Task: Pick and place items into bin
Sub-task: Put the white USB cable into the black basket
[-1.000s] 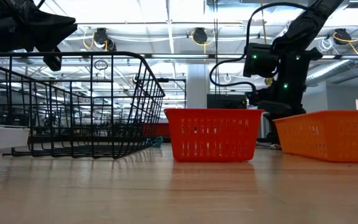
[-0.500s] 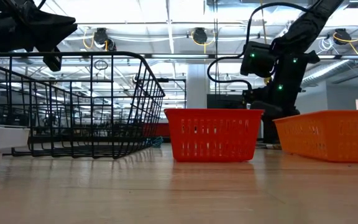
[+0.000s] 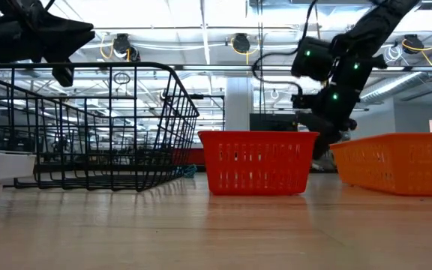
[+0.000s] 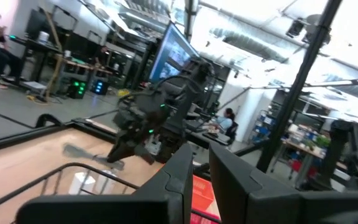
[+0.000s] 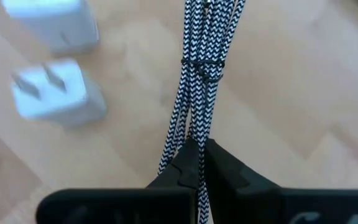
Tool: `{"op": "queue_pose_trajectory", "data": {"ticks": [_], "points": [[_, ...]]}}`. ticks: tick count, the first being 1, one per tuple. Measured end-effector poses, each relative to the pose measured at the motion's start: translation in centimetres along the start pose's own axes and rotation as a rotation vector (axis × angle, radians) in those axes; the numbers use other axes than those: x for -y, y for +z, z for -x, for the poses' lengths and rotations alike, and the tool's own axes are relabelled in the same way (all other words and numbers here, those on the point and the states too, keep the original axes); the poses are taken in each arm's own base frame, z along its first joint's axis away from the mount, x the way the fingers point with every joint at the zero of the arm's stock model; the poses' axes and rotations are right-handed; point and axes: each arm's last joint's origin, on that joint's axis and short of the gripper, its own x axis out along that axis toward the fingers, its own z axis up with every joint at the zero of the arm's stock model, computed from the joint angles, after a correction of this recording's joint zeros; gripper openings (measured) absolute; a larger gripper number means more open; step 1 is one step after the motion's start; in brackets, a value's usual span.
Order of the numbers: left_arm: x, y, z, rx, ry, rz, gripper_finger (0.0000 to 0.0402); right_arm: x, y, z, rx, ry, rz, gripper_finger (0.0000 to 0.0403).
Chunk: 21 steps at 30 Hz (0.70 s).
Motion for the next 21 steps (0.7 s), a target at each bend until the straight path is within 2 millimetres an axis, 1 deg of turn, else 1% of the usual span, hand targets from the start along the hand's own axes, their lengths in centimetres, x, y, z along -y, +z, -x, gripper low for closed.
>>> {"op": "queue_pose_trajectory", "data": {"ticks": [5,9,12,15,18,21], "points": [[-0.1,0.0,0.0,0.010,0.032,0.039,0.0058,0.7,1.0,2.6,0.143,0.009,-0.028,0.0001],[-0.2,0.0,0.0,0.015,0.053,0.079,0.0067,0.2,2.2,4.3,0.297,0.116,-0.041,0.0001],[-0.2,0.0,0.0,0.026,0.078,0.091,0.0094,-0.8,3.3,5.1,0.417,0.240,-0.027,0.0001],[-0.3,0.0,0.0,0.036,0.099,0.103,0.0133,-2.1,4.1,5.6,0.525,0.335,-0.014,0.0001],[-0.3,0.1,0.0,0.044,0.106,0.106,0.0173,-3.1,4.3,6.1,0.593,0.387,-0.003,0.0001],[-0.3,0.1,0.0,0.054,0.117,0.111,0.0201,-4.0,4.4,6.6,0.640,0.426,0.011,0.0000]]}}
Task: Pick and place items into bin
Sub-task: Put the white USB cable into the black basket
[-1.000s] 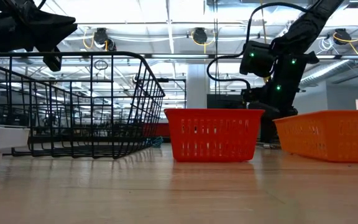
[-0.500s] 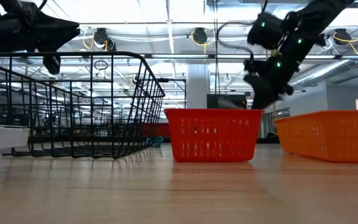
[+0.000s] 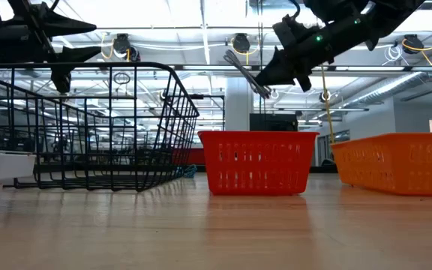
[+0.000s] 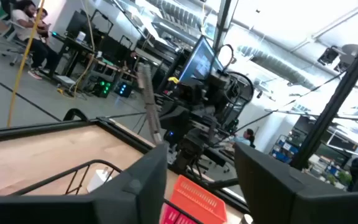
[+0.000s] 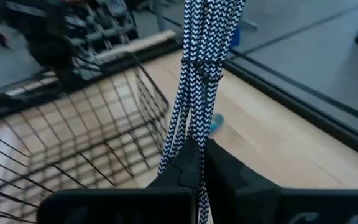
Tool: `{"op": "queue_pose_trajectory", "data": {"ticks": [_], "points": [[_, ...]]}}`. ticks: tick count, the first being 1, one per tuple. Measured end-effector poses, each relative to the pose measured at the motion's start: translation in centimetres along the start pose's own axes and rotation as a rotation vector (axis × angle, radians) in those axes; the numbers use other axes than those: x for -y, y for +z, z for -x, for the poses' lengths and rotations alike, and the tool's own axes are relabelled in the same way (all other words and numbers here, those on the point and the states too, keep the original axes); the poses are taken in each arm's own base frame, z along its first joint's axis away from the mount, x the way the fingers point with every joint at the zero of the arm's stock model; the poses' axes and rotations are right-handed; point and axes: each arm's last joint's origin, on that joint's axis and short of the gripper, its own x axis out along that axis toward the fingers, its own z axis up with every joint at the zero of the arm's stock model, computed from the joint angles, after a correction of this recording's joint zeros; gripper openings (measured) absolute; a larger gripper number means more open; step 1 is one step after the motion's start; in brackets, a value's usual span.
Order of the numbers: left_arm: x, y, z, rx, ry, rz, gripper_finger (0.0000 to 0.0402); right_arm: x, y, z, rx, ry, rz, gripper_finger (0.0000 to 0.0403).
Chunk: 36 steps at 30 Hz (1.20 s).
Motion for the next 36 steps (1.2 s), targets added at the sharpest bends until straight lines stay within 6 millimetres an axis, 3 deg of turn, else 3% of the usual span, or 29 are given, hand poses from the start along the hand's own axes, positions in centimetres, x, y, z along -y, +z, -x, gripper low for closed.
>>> {"op": "queue_pose_trajectory", "data": {"ticks": [8,13,22,36], "points": [[0.0,0.1,0.0,0.014,0.004,0.003,0.0227,-2.8,0.4,-0.7,0.158,0.153,-0.012,0.0000],[0.1,0.2,0.0,0.025,-0.001,0.000,0.0228,-4.6,0.2,-2.7,0.143,0.187,0.004,0.0000],[0.0,0.2,0.0,0.027,0.014,-0.006,0.0228,-8.4,1.6,-6.1,0.139,0.252,0.115,0.0004],[0.0,0.2,0.0,0.030,0.011,-0.014,0.0228,-10.1,0.3,-10.2,0.015,0.251,0.181,0.0006]]}}
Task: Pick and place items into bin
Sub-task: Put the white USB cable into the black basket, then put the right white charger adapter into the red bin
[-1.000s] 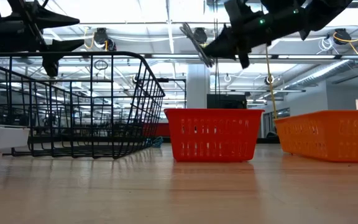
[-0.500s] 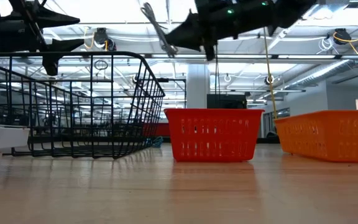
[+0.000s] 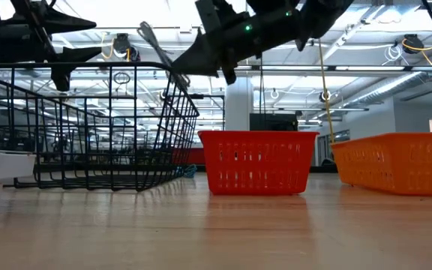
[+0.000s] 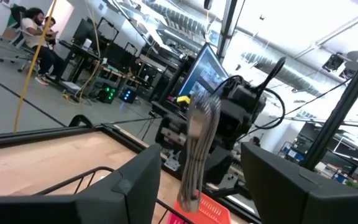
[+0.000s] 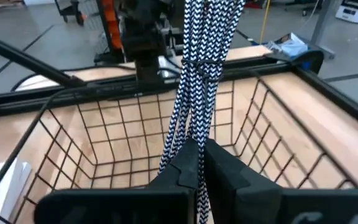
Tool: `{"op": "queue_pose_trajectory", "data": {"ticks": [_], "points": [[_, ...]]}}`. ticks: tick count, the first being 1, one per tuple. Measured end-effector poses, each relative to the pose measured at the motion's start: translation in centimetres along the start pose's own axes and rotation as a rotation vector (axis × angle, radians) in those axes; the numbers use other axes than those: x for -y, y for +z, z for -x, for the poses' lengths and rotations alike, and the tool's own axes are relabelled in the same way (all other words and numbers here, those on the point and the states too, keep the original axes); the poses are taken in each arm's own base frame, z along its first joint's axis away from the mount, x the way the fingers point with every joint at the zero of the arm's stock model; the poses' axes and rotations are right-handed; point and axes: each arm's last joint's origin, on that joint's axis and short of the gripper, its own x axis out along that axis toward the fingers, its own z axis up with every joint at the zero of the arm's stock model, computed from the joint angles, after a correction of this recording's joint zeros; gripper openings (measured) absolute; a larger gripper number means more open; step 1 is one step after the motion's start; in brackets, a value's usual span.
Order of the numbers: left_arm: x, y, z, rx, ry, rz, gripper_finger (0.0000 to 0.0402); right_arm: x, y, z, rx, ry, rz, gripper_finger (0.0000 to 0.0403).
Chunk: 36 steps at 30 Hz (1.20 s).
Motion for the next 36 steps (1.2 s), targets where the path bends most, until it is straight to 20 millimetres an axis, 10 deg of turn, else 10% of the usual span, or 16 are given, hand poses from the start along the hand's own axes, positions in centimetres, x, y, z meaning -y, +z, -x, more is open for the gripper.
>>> {"op": "queue_pose_trajectory", "data": {"ticks": [36], "points": [[0.4,0.2,0.0,-0.002,-0.096,-0.046,0.0228,2.0,3.1,1.2,0.135,0.001,0.086,0.0153]]}}
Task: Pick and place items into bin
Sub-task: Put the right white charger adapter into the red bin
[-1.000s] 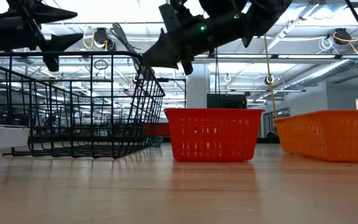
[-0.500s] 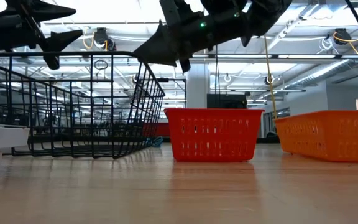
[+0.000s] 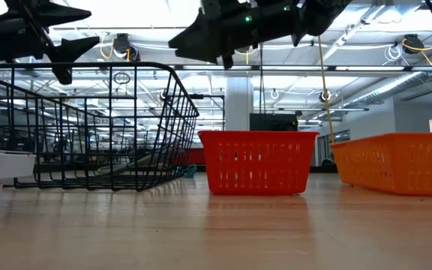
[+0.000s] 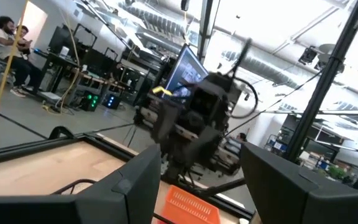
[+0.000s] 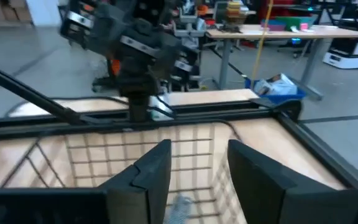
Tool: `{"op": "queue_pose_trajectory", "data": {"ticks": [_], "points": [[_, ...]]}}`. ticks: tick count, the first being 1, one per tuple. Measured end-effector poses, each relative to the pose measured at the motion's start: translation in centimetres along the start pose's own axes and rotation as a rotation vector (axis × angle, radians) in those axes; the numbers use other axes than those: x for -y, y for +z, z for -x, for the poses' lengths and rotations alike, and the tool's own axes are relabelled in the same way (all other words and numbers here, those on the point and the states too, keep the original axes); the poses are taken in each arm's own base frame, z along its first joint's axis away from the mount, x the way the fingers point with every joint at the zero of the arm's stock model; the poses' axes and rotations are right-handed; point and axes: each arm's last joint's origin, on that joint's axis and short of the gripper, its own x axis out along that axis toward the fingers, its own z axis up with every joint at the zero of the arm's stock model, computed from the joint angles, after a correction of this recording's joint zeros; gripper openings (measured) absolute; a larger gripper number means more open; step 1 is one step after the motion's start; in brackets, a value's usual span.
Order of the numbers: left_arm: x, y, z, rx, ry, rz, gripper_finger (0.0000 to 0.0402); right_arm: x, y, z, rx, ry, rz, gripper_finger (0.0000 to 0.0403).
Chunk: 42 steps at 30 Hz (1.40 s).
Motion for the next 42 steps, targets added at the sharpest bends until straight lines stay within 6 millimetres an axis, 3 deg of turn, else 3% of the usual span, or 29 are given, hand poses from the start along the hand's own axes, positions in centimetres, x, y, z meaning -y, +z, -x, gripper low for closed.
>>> {"op": "queue_pose_trajectory", "data": {"ticks": [5,12,15,22,31,42], "points": [[-0.1,-0.2,0.0,-0.022,0.008,0.017,0.0228,1.6,1.1,1.8,-0.101,-0.051,0.008,0.0153],[-0.2,-0.6,0.0,-0.062,0.023,0.057,0.0228,2.7,1.4,6.1,-0.389,-0.292,0.128,0.0179],[-0.3,-0.6,0.0,-0.065,0.026,0.056,0.0228,2.7,0.9,7.6,-0.435,-0.301,0.101,0.0202],[-0.3,-0.6,0.0,-0.062,0.030,0.037,0.0228,3.8,-2.4,10.6,-0.531,-0.340,0.043,0.0268],[-0.3,-0.6,0.0,-0.058,0.037,0.032,0.0228,4.6,-6.5,12.1,-0.577,-0.346,-0.029,0.0327],[-0.3,-0.6,0.0,-0.057,0.036,0.023,0.0228,5.4,-8.6,12.3,-0.590,-0.272,-0.152,0.0331]]}}
